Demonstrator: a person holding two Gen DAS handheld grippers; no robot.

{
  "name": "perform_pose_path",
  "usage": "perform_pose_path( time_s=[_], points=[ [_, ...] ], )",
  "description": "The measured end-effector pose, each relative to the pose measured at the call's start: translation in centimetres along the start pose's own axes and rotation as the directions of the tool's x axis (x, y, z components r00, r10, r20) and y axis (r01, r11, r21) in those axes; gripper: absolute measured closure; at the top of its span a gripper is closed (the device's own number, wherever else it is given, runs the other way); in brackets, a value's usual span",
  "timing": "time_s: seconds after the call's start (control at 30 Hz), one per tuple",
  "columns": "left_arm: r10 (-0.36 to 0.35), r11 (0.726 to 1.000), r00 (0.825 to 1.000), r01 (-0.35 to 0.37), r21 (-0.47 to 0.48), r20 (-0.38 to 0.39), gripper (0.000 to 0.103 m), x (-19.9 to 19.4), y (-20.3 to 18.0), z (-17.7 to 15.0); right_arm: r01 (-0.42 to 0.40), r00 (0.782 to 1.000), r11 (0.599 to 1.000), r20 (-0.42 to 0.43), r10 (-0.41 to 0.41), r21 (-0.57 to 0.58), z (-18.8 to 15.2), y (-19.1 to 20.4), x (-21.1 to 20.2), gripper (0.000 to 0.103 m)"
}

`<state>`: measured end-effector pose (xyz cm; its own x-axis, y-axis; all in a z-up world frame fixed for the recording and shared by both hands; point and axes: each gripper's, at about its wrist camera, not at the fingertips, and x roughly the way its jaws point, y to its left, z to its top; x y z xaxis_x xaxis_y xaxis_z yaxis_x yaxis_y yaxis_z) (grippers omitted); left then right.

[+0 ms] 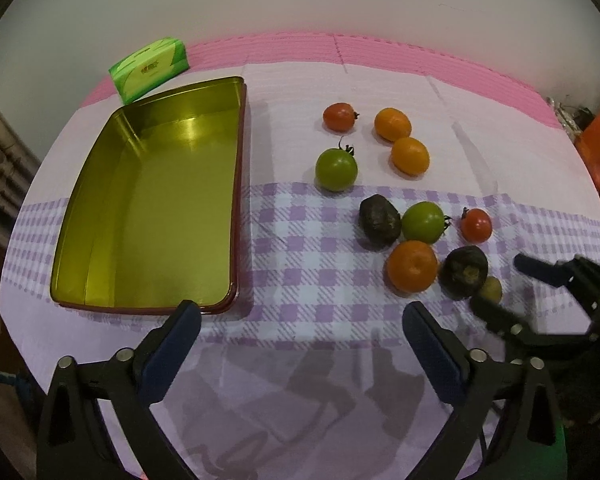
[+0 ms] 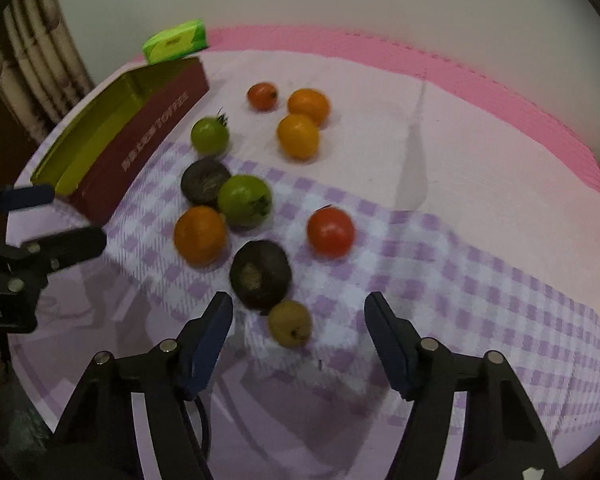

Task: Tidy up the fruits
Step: 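Grasp the small yellow fruit with the right tool while the left tool grasps a mandarin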

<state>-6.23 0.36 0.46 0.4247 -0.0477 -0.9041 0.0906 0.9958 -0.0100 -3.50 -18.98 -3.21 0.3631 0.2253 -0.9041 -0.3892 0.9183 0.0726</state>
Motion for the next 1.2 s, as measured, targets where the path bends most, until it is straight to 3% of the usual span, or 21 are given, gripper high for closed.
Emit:
perform_pose_path(
  time_s=[0.2,0.47,0.63,0.8,0.87,1.0,1.2],
  points=[
    [-0.024,0.999,1.0,0.024,0.024,-0.008,0.014,0.2,-0.7,0.2,-0.032,0.999,0.999,-0.034,0.031,-0.025,-0.8,0.6,1.3,0.064],
    [-0.037,0.997,0.999,0.038,0.061,-0.02,0.022,0.6,-1.8,0.3,-0.017,0.999,0.999,-0.034,0.016,-0.048,-0.7,1.0,2.0,0.08],
    [-0.046,0.995,0.998,0.048,0.083,-0.03,0.022,1.0,-2.5,0.5,-0.006,0.998,1.0,-0.056,0.004,-0.023,-0.5,-0.2,1.4,0.08],
    [-0.097,0.988,0.994,0.102,0.115,-0.054,0.024,1.7,-3.7,0.8,0.051,0.998,0.994,-0.046,-0.046,0.1,-0.2,-4.3,1.0,0.08],
    [-0.129,0.984,0.989,0.136,0.119,-0.067,0.033,2.2,-4.1,1.1,0.054,0.998,0.989,-0.038,-0.049,0.141,-0.1,-5.8,0.8,0.08],
    [-0.169,0.977,0.979,0.181,0.108,-0.114,0.038,3.4,-4.8,1.6,0.04,0.999,0.982,-0.041,-0.033,0.182,-0.3,-7.2,1.0,0.08],
    [-0.168,0.974,0.975,0.187,0.128,-0.144,0.046,5.0,-5.9,2.3,0.042,0.999,0.984,-0.031,-0.037,0.173,-0.6,-7.2,1.0,0.08]
  ],
)
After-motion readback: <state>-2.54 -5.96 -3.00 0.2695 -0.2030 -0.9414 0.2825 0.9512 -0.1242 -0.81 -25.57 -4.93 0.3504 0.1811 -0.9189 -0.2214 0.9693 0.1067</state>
